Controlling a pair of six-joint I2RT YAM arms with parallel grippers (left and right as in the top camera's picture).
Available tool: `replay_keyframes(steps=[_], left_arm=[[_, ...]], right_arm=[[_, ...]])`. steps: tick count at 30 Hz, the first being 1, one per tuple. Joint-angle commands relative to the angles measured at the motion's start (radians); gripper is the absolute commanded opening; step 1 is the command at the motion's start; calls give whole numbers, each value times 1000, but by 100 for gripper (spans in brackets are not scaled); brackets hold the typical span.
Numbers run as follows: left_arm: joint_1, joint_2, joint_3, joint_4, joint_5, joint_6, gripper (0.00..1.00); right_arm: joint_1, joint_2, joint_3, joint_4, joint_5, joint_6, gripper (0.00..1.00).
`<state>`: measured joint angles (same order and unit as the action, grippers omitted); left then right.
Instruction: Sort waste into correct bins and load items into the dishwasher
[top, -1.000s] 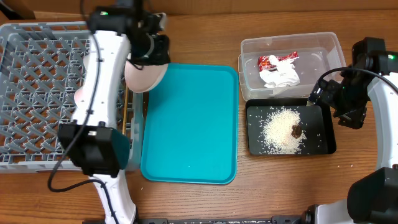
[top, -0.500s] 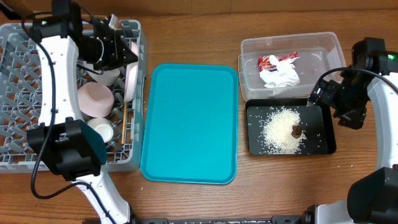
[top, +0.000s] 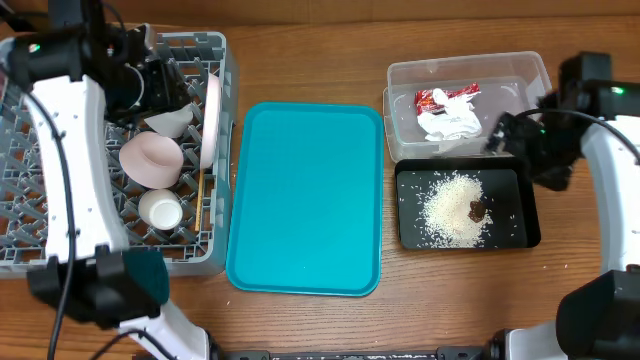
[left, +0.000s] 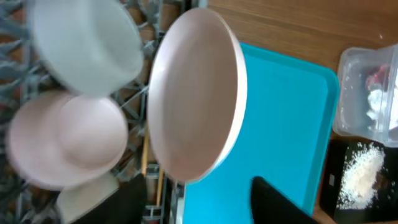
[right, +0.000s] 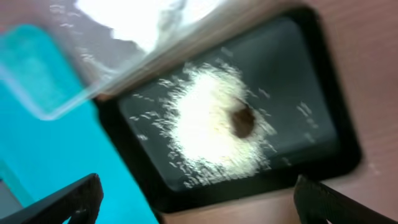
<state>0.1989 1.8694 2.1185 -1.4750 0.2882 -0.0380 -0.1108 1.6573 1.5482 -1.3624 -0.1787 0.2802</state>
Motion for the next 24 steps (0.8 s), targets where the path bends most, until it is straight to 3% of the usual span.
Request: replay_keyframes(steps=[1, 3, 8, 11, 16, 20, 24], left_arm=[[-31, -43, 20, -48, -184, -101, 66], [-46, -39, 10, -112, -254, -147, 100], [-47, -39, -6, -215, -238, -129, 100], [-69, -40, -11, -215, -164, -42, 100], [-139, -54, -44, -215, -178, -40, 100], [-183, -125, -194, -193, -270, -90, 100], [-185, -282, -419, -62, -269, -90, 100]], right_arm=[[137, -32, 11, 98, -37, -60, 100], [251, -32, 11, 222, 1, -80, 100], [319, -32, 11, 373, 5, -79, 100], [294, -32, 11, 292, 6, -72, 100], [200, -32, 11, 154, 24, -76, 100], [134, -42, -6, 126, 25, -81, 100], [132, -122, -126, 206, 25, -87, 100]])
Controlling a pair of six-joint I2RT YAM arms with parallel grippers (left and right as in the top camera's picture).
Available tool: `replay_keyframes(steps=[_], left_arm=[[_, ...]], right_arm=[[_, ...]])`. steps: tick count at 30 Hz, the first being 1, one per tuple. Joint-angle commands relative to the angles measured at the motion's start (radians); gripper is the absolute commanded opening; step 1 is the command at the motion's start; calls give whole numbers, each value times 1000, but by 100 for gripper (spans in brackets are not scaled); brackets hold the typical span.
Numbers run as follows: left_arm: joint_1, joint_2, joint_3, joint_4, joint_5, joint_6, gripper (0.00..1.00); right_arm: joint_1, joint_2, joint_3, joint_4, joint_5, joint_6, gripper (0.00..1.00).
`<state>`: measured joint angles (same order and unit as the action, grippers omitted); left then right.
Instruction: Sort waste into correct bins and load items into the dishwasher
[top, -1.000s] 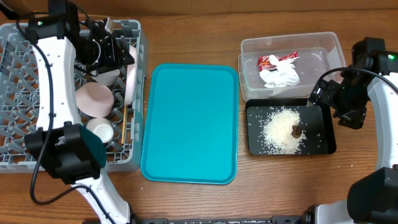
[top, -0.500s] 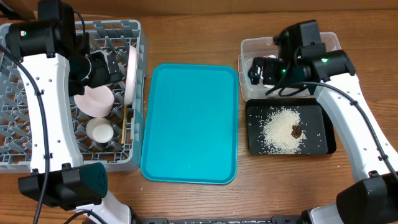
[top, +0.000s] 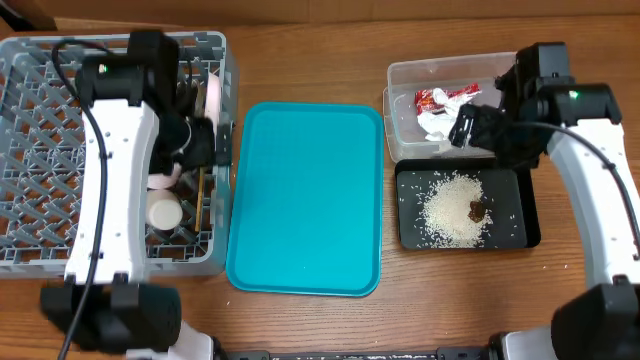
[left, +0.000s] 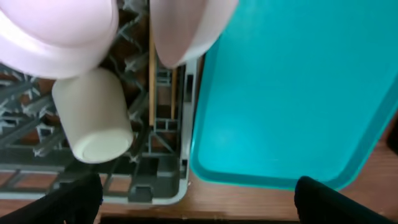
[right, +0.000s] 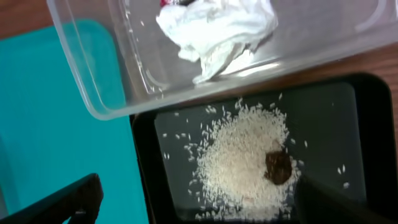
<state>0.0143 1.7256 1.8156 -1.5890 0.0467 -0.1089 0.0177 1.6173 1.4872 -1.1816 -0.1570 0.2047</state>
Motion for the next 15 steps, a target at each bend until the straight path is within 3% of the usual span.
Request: replay_keyframes(steps=[1, 4, 5, 9, 12, 15], left_arm=[[0, -224, -217, 122, -28, -19, 100], [0, -420, -417, 265, -28, -18, 100], [0, -542, -528, 347, -27, -8, 100], [0, -845, -748, 485, -24, -16, 100], [0, -1009, -827, 502, -32, -23, 100], [0, -1041, -829, 505, -35, -22, 100]], right_arm=[[3, -127, -124, 68, 3, -12, 100], [3, -280, -283, 188, 5, -27, 100], [3, -410, -381, 259, 10, -31, 100], [3, -658, -507, 304, 59, -30, 100], [3, -814, -526, 256, 116, -31, 100], [3, -862, -526, 232, 115, -30, 100]])
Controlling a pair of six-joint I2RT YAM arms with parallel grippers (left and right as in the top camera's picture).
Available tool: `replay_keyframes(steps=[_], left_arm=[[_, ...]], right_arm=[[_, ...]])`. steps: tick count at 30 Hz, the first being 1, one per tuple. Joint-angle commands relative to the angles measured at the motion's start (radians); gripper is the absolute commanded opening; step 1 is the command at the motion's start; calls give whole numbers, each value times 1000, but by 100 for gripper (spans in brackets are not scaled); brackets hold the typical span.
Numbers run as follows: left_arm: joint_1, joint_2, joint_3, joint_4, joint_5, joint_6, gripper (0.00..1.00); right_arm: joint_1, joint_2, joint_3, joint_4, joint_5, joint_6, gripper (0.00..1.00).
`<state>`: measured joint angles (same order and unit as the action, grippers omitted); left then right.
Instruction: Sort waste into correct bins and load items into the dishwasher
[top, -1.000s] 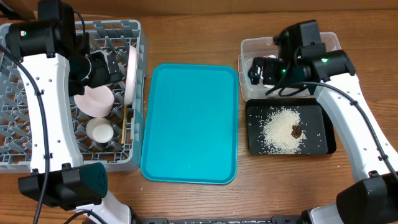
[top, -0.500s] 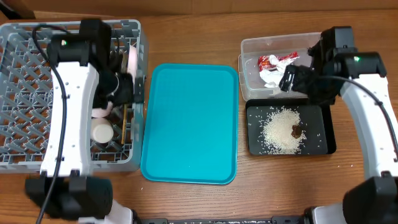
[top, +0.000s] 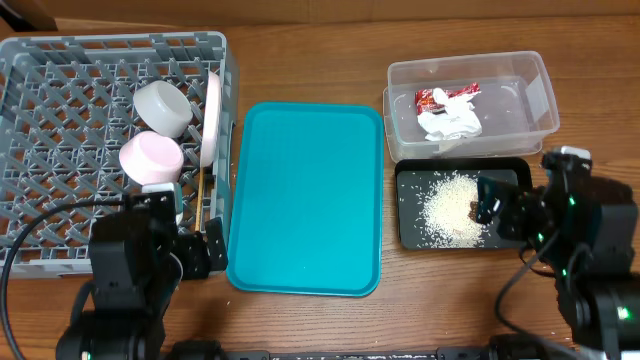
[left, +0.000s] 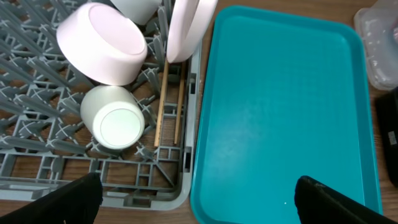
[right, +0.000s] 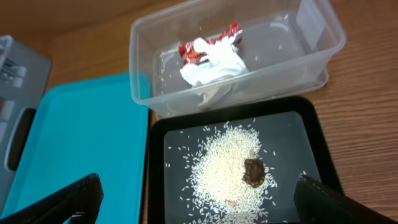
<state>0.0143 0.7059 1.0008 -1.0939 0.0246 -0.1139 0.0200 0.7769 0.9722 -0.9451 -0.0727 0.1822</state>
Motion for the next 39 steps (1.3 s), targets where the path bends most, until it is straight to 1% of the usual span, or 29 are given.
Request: replay_keyframes(steps=[1, 17, 22, 24, 27, 28, 30, 34, 36, 39], left_arm=[[0, -20, -15, 2, -13, -17, 100], [0, -5, -15, -6, -13, -17, 100], [0, -6, -15, -6, -13, -17, 100], [0, -5, -15, -6, -13, -17, 100], [0, -5, -15, -6, -13, -17, 100], [0, -5, -15, -6, -13, -17, 100], [0, -5, -15, -6, -13, -17, 100], [0, -5, -15, -6, -13, -17, 100], [0, -5, -15, -6, -13, -17, 100], [0, -5, -15, -6, -13, -17, 100]], right_arm=[[1, -26, -11, -8, 31, -8, 100], [1, 55, -13, -15, 31, -8, 100], [7, 13, -19, -3, 31, -13, 100], [7, -39, -44, 26, 31, -45, 100], [7, -182, -193, 197, 26, -78, 100], [7, -307, -339, 350, -9, -79, 100], [7, -444, -495, 520, -50, -79, 100], [7, -648, -751, 810, -110, -78, 100], [6, -717, -838, 903, -112, -79, 100], [-3, -771, -900, 964, -97, -79, 100]])
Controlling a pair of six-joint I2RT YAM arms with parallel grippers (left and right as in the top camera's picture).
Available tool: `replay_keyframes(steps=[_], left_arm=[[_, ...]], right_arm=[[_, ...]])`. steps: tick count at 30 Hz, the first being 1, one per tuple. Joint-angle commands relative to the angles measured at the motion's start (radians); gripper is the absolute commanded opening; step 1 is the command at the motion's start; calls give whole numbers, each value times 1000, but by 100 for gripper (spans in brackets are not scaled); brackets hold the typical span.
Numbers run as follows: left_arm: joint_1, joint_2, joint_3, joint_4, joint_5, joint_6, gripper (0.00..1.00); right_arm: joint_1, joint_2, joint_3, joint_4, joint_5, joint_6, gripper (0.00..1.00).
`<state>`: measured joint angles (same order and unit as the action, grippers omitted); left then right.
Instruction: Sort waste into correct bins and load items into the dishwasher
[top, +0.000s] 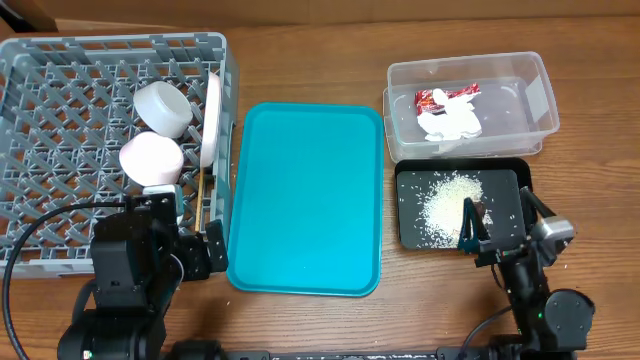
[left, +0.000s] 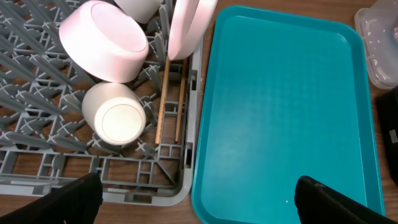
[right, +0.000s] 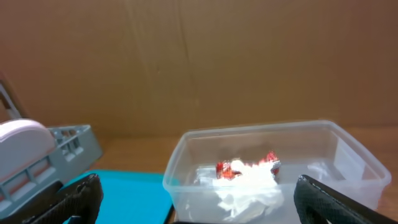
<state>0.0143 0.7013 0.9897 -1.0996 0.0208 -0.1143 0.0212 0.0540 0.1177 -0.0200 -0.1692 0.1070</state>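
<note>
The grey dish rack (top: 60, 120) holds a white bowl (top: 162, 108), a pink bowl (left: 102, 40), a cream cup (left: 118, 119), an upright pink plate (top: 210, 120) and wooden chopsticks (left: 163, 102). A teal tray (top: 305, 198) lies bare in the middle. Red wrapper (right: 239, 169) and white tissue (top: 448, 122) lie in the clear bin (top: 530, 95). Rice with a brown lump (top: 478, 212) covers the black tray (top: 412, 232). My left gripper (left: 199, 205) is open and empty above the rack's front right corner. My right gripper (right: 199, 205) is open and empty, low by the black tray's front edge.
A brown cardboard wall (right: 199, 62) stands behind the table. Both arm bases sit at the front edge, the left one (top: 130, 270) below the rack, the right one (top: 545, 310) below the black tray. Bare wood (top: 300, 60) shows between rack, tray and bins.
The right arm has drawn back and dropped toward the table's front edge; its camera now looks level at the clear bin instead of down on the trays. The left arm barely shifted.
At first my left gripper was over the rack by the plate and bowls, and my right over the black tray. Then the left was at the rack's right edge, the right by the clear bin. Afterwards both were back at the front edge, open and empty, as now.
</note>
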Motion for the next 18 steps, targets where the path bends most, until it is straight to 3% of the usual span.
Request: replay_keyframes(steps=[1, 5, 9, 18], left_arm=[[0, -1, -4, 0, -9, -16, 100], [0, -1, -4, 0, -9, -16, 100], [0, -1, -4, 0, -9, -16, 100], [0, -1, -4, 0, -9, -16, 100]], right_arm=[[-8, -52, -59, 52, 8, -3, 100], [-11, -52, -107, 64, 57, -3, 100], [-11, -52, -110, -65, 120, -3, 100], [-11, -52, -109, -64, 165, -3, 100]])
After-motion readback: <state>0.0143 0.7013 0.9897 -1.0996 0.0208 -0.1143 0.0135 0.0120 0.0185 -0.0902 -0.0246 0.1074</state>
